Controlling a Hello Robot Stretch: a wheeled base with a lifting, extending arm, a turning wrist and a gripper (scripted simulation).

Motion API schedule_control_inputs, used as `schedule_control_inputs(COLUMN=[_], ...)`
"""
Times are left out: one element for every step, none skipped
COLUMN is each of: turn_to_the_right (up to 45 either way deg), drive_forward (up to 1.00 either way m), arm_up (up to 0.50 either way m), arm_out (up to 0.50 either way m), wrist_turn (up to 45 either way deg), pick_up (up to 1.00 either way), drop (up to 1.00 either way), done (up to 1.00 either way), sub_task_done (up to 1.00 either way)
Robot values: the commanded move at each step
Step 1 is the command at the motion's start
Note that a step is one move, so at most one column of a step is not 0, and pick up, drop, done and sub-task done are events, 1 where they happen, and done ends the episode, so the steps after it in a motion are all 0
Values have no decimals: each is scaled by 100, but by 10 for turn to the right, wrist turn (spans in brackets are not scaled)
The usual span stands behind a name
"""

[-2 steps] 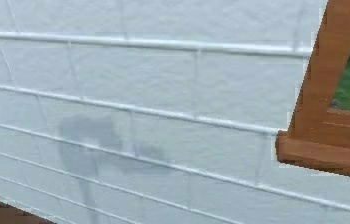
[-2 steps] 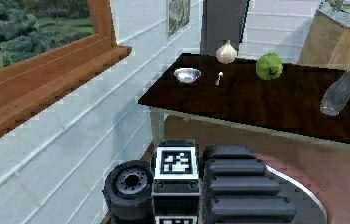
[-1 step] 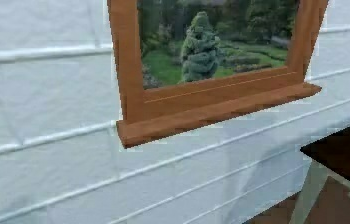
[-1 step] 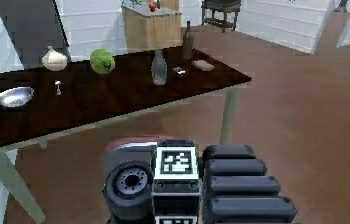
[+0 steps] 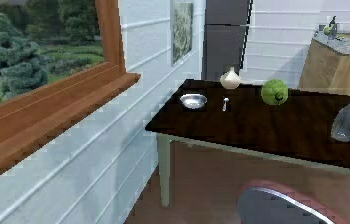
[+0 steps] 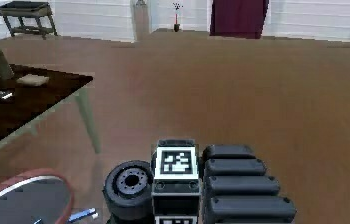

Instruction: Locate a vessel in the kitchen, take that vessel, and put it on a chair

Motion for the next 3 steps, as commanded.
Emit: schedule_control_inputs(turn_to_the_right=[0, 450, 450], drive_forward=[50, 0, 0], arm_up=[0, 0, 0], arm_out=[0, 0, 0], wrist_turn=[0, 0, 0], pick_up=[0, 0, 0], drop=[0, 0, 0], done=[0, 0, 0], sub_task_done=[0, 0, 0])
